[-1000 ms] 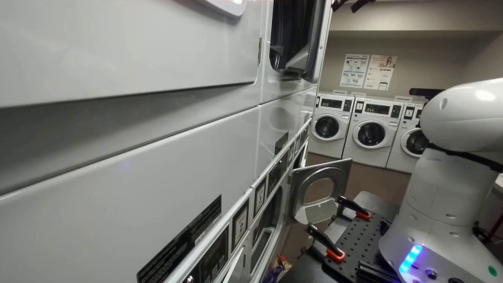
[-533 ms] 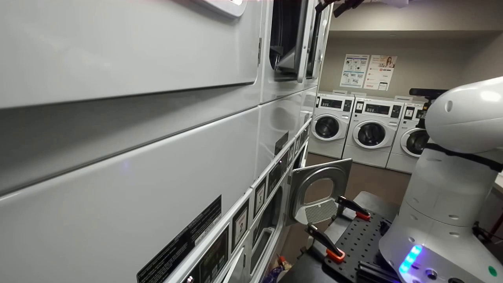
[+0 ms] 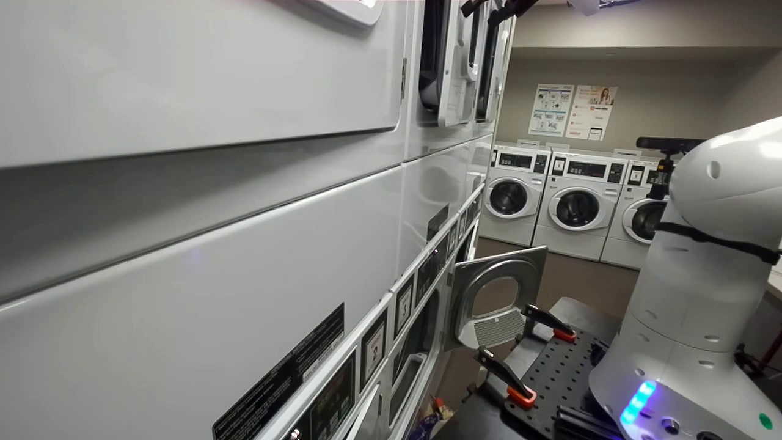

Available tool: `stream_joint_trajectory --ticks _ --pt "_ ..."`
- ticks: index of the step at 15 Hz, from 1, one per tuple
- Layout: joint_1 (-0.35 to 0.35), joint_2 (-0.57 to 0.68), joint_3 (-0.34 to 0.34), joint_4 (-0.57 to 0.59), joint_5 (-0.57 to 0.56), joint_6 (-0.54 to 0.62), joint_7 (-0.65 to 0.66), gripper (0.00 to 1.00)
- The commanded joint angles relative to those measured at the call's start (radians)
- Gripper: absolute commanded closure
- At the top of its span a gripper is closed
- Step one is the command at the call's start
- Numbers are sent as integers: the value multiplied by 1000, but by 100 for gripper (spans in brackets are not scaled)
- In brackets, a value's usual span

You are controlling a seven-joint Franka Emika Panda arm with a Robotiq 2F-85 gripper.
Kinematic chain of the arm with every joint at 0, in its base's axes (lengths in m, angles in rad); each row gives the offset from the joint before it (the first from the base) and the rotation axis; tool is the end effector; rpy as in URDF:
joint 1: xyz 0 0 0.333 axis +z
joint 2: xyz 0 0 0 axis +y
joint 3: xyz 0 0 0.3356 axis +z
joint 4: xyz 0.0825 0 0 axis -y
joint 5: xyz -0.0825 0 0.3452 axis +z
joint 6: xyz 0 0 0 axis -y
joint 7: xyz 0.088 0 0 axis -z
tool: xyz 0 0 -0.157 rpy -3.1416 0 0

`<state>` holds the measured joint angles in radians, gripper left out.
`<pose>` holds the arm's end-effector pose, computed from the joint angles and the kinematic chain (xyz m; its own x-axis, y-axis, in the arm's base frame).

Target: Close the second washing machine from the left at the top

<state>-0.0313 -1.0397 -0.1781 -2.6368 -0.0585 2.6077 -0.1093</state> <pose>0.2738 -0.0806 0.6331 0.5335 -0.0351 0.8451 -0.0616 -0.9981 -0.0026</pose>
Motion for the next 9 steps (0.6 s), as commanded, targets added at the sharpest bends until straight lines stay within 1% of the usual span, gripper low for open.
stream_joint_trajectory --ticks 1,6,9 --pt "8 62 9 44 13 10 -12 0" --pt "-25 84 29 48 -37 6 -31 0" --pt "-26 90 32 51 -53 1 -32 0"
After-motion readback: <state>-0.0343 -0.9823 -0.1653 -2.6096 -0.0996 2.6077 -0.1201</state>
